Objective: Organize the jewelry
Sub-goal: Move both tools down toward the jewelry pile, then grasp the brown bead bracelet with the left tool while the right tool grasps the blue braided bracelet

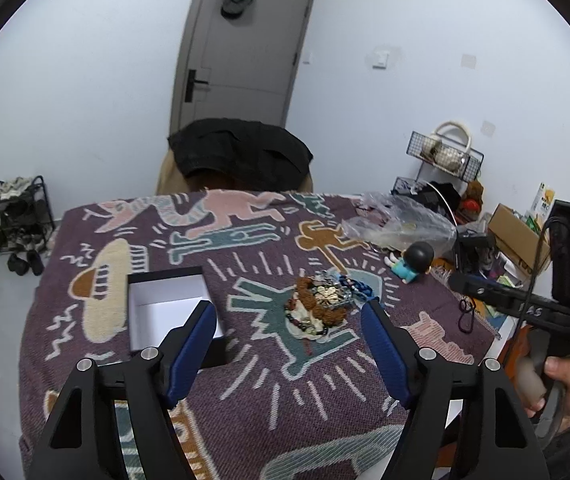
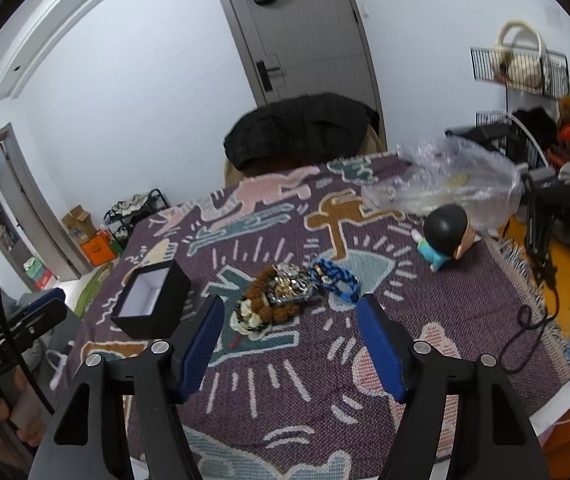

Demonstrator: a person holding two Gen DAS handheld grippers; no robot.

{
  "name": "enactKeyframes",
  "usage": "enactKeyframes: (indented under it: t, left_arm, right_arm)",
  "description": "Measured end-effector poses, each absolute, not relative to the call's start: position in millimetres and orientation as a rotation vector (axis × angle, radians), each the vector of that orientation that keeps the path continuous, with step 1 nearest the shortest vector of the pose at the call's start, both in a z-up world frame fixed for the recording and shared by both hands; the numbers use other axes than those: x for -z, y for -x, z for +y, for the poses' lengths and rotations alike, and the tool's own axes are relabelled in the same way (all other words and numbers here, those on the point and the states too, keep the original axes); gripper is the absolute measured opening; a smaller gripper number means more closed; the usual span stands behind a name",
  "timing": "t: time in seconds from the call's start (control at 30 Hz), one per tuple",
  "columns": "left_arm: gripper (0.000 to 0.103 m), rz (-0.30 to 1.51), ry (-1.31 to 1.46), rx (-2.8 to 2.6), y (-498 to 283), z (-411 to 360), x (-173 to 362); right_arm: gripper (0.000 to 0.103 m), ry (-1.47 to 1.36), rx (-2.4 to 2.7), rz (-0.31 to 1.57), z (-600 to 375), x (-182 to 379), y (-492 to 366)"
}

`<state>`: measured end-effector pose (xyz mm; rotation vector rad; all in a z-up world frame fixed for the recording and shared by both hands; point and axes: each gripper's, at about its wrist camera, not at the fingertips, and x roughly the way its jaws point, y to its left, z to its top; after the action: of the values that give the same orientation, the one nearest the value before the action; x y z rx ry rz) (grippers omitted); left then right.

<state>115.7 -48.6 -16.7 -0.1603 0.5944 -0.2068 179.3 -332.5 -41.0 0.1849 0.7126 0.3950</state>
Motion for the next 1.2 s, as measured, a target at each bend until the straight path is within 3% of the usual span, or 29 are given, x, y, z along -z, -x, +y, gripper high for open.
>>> enactKeyframes:
  t: [0.57,0.8,1.03,1.2]
  left_arm:
    - [0.055,0.8,0.149,0.254,-207,-88,53]
    - [0.053,0.876,0.144,0.277,-235,-106,76]
    - [0.051,0.948,0.153,0.266,-269,-115,98]
    - [0.04,1.023,0.151,0.242,-292,-118,121]
  right_arm:
    - [0.053,-0.297,-0.365,0.867,-343,95,-241]
    - [0.046,-0.341,-0.349,0.925,-349,121,-263]
    - [0.046,-0.339,-0.34,0.955,-346,137,-283]
    - [0.044,-0.326,-0.345,0.977,-339,147,-297]
